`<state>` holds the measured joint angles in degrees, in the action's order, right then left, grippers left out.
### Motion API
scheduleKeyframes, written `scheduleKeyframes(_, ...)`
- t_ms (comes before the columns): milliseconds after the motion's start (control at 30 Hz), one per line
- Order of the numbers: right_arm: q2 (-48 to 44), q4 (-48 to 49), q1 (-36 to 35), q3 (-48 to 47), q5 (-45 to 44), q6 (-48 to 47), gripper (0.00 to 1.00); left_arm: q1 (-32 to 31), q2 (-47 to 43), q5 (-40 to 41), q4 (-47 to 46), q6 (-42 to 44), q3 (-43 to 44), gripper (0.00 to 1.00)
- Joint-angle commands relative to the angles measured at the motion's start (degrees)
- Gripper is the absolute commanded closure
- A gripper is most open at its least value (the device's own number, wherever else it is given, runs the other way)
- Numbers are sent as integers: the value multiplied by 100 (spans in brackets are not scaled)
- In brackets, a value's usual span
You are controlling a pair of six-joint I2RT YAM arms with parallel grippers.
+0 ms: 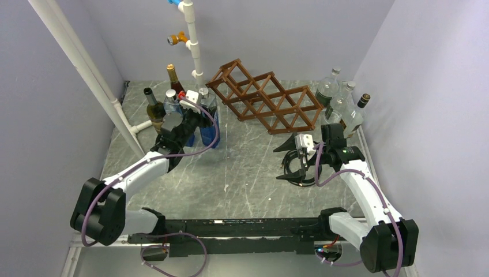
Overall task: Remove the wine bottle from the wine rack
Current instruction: Place the wine bottle at the center of the board.
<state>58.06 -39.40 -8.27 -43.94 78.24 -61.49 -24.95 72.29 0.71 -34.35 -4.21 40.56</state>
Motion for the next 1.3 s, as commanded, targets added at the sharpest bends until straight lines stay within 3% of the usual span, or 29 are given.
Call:
scheduleKeyframes(0, -102, 196, 47, -44, 110, -64, 1, 51, -25, 26, -1346, -21, 545, 100)
scheduleKeyframes(267, -99, 220, 63, -27, 109, -40, 1, 87, 102, 35, -1288, -50, 488, 100)
scheduleKeyframes(300, -101, 222, 63, -27, 107, -34, 1, 87, 105, 72, -1261, -60, 488, 96)
scheduleKeyframes(533, -88, 237, 71, -14, 62, -48, 1, 87, -16, 233, -898, -171, 425, 38)
scheduleKeyframes(733, -93, 231, 96, -9, 39, -55, 1, 87, -251, 99, -435, -292, 491, 13)
scheduleKeyframes(933, -99, 222, 121, -9, 0, -81, 1, 87, -692, 27, 74, -405, 553, 2)
scheduleKeyframes(1267, -142, 153, 151, -9, -93, -183, 1, 87, -1516, -196, 1070, -825, 577, 0)
